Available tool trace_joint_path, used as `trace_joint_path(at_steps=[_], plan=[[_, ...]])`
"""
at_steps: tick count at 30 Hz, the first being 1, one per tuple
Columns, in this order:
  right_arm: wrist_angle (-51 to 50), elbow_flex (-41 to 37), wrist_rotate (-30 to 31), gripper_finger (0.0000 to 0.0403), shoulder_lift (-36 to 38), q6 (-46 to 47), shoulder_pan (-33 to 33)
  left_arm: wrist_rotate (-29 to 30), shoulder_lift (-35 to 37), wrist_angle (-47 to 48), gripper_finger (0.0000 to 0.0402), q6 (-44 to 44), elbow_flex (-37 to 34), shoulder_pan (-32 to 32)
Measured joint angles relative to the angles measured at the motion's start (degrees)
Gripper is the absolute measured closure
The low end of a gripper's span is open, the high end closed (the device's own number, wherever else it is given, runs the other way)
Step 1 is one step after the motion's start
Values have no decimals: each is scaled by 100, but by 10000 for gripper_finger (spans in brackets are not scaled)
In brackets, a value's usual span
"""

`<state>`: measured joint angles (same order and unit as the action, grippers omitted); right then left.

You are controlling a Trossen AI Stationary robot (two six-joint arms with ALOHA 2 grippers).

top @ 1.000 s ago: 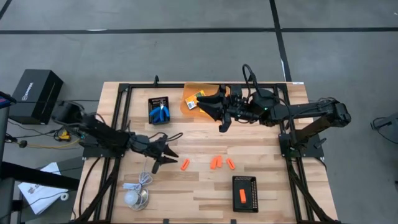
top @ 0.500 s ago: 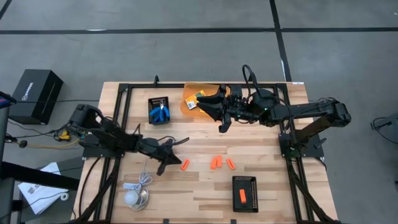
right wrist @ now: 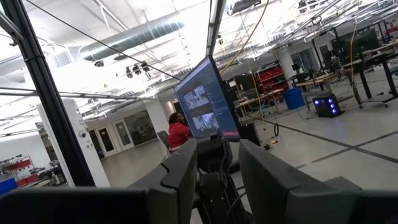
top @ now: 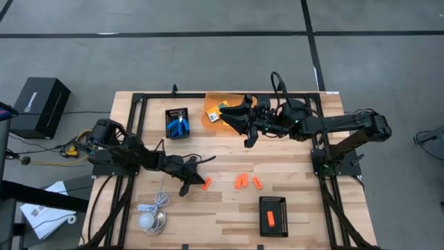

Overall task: Pick & Place School Supplies
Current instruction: Put the eraser into the bottom black bin

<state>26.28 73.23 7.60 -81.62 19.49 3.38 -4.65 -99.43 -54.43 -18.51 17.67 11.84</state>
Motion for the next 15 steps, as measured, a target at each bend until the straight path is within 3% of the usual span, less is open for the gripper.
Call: trace_joint_path(at_steps=[15], plan=[[5,0,-2,291,0,-2,0,5,-90,82,398,-15,-2,-31]])
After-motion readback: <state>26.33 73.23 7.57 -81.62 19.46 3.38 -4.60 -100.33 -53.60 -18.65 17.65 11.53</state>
